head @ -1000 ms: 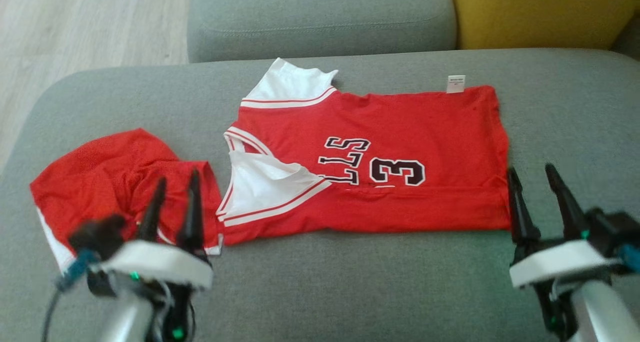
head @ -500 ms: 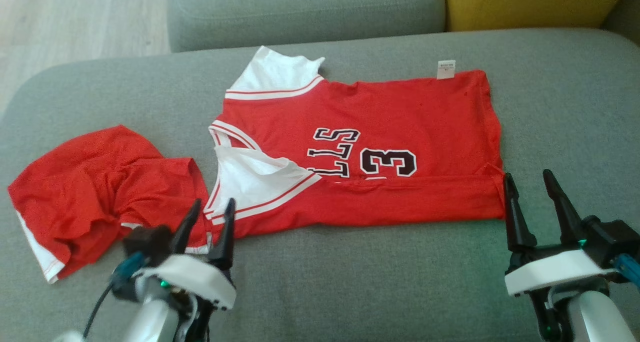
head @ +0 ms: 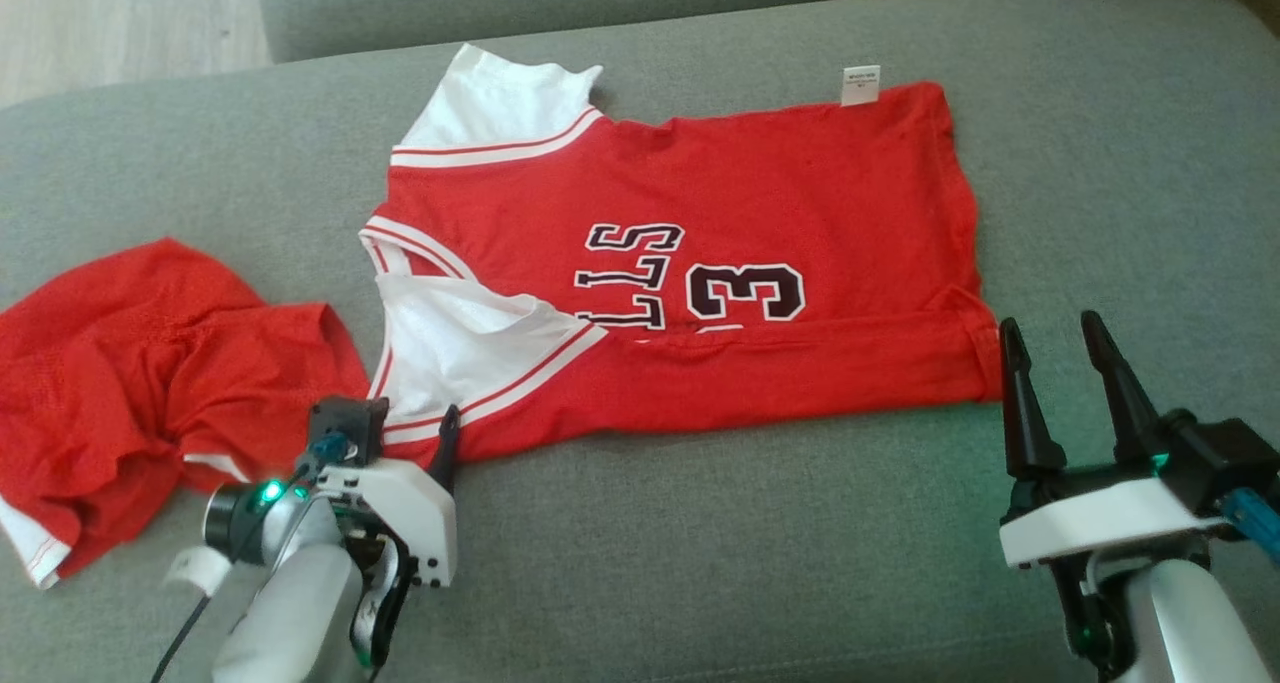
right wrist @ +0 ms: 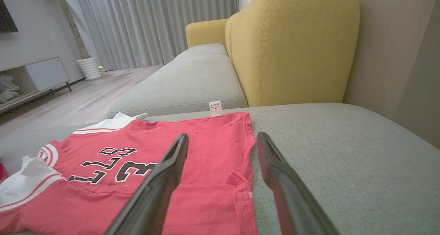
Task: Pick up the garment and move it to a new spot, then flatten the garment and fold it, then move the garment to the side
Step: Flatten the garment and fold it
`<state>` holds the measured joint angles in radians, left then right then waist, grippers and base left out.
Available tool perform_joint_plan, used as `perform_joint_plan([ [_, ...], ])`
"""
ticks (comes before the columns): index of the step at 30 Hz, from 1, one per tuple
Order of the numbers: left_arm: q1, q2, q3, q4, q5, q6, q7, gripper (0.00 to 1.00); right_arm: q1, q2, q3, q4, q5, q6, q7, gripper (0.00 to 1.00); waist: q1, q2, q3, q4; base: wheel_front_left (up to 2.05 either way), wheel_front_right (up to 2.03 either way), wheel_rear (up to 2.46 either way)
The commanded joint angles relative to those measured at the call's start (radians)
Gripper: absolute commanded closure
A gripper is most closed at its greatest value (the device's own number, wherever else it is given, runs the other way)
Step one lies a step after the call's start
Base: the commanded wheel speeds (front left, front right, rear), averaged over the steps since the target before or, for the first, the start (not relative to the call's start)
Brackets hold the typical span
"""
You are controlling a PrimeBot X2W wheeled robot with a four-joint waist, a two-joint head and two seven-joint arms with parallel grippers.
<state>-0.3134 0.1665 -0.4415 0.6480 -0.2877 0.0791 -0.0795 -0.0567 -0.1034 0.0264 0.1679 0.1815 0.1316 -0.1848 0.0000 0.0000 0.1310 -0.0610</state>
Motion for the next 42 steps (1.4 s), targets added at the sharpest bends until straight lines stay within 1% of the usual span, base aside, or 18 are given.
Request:
perform_joint_plan([
  [1,-0.057,0.027,0.028,-0.005,0.009,0.005,0.004,0.0,-0.036,0.003,0.017,-0.034,-0.01,-0.001,-0.005,0.0,0.0,0.0,0.004,-0.007,0.0,0.0,0.0],
  [5,-0.071,0.026,0.011,0.045,0.018,0.009,0.038,0.0,-0.039,0.007,0.02,-0.029,-0.013,-0.001,-0.002,0.0,0.0,0.0,0.009,-0.013,0.0,0.0,0.0],
  [6,-0.073,0.025,0.006,0.056,0.019,0.007,0.048,0.21,-0.04,0.007,0.02,-0.027,-0.014,-0.001,0.001,0.0,0.0,0.0,0.009,-0.013,0.0,0.0,0.0],
  [7,-0.073,0.025,0.006,0.056,0.019,0.007,0.048,0.21,-0.04,0.007,0.02,-0.027,-0.014,-0.001,0.001,0.0,0.0,0.0,0.009,-0.013,0.0,0.0,0.0],
  [8,-0.076,0.024,0.001,0.065,0.019,0.003,0.054,0.89,-0.04,0.008,0.019,-0.024,-0.013,-0.001,0.007,0.0,0.0,0.0,0.009,-0.013,0.0,0.0,0.0],
  [9,-0.078,0.022,-0.003,0.071,0.018,0.0,0.056,1.0,-0.04,0.009,0.017,-0.02,-0.01,-0.001,0.016,0.0,0.0,0.0,0.009,-0.013,0.0,0.0,0.0],
  [14,-0.088,0.015,-0.006,0.063,0.014,-0.004,0.014,1.0,-0.049,0.02,-0.009,0.033,-0.002,-0.001,0.103,0.0,0.0,0.0,0.007,-0.001,0.0,0.0,0.0],
  [19,-0.096,0.01,-0.013,0.022,0.013,-0.012,-0.042,1.0,-0.094,0.042,-0.072,0.117,0.011,-0.001,0.192,0.0,0.0,0.0,0.015,0.024,0.0,0.0,0.0],
  [26,-0.098,0.009,-0.027,-0.043,0.011,-0.02,-0.056,1.0,-0.172,0.052,-0.145,0.253,0.022,-0.001,0.282,0.0,0.0,0.0,0.037,0.062,0.0,0.0,0.0],
  [29,-0.101,0.015,-0.028,-0.074,0.011,-0.016,-0.061,1.0,-0.202,0.053,-0.152,0.302,0.028,-0.001,0.305,0.0,0.0,0.0,0.05,0.075,0.0,0.0,0.0],
  [34,-0.107,0.024,-0.038,-0.11,0.018,-0.012,-0.054,1.0,-0.241,0.053,-0.119,0.371,0.016,-0.001,0.322,0.0,0.0,0.0,0.069,0.09,0.0,0.0,0.0],
  [35,-0.109,0.025,-0.04,-0.115,0.018,-0.012,-0.052,1.0,-0.249,0.053,-0.12,0.385,0.013,-0.001,0.326,0.05,0.0,0.0,0.071,0.092,0.0,0.0,0.0],
  [36,-0.11,0.026,-0.041,-0.121,0.018,-0.012,-0.051,1.0,-0.256,0.053,-0.123,0.397,0.01,-0.001,0.327,0.52,0.0,0.0,0.073,0.094,0.0,0.0,0.0],
  [37,-0.111,0.026,-0.043,-0.125,0.018,-0.011,-0.05,1.0,-0.263,0.053,-0.125,0.408,0.007,-0.001,0.328,0.93,0.0,0.0,0.074,0.095,0.0,0.0,0.0],
  [38,-0.111,0.027,-0.044,-0.129,0.018,-0.011,-0.049,1.0,-0.269,0.053,-0.126,0.419,-0.001,-0.001,0.329,1.0,0.0,0.0,0.074,0.096,0.0,0.0,0.0],
  [42,-0.107,0.031,-0.052,-0.135,0.018,-0.011,-0.044,1.0,-0.285,0.053,-0.144,0.448,-0.025,-0.001,0.325,1.0,0.0,0.0,0.066,0.095,0.0,0.0,0.0],
])
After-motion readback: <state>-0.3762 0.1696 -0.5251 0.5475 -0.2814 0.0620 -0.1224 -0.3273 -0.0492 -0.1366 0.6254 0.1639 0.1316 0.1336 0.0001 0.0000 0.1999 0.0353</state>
